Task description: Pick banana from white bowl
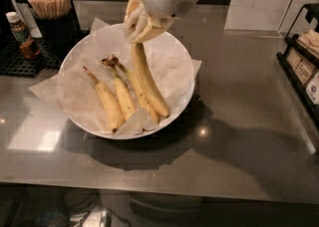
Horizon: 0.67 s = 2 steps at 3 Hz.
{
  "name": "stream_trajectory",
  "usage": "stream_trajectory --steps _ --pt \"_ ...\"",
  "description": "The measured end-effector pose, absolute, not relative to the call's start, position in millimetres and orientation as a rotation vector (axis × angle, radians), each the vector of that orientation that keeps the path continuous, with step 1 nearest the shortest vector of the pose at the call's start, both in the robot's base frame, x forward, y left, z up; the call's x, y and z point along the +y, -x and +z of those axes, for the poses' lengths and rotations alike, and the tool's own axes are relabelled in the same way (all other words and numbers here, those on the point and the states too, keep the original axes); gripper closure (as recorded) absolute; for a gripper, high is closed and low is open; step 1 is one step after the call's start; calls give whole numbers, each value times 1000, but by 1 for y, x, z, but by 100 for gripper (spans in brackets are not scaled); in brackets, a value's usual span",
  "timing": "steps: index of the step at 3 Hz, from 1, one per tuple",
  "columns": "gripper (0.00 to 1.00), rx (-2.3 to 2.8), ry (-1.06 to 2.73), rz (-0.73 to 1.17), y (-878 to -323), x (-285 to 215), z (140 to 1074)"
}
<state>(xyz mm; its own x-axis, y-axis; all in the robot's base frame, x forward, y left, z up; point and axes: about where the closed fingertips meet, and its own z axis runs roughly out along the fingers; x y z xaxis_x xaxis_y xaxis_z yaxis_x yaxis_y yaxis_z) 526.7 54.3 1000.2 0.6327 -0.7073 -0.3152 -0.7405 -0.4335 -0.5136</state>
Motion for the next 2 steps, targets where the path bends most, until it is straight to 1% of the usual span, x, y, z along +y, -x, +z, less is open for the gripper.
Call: stream_trajectory --steps 1,2 --pt "100 1022 2228 -86 -495 60 1043" --pt "100 946 2224 -177 -474 66 1072"
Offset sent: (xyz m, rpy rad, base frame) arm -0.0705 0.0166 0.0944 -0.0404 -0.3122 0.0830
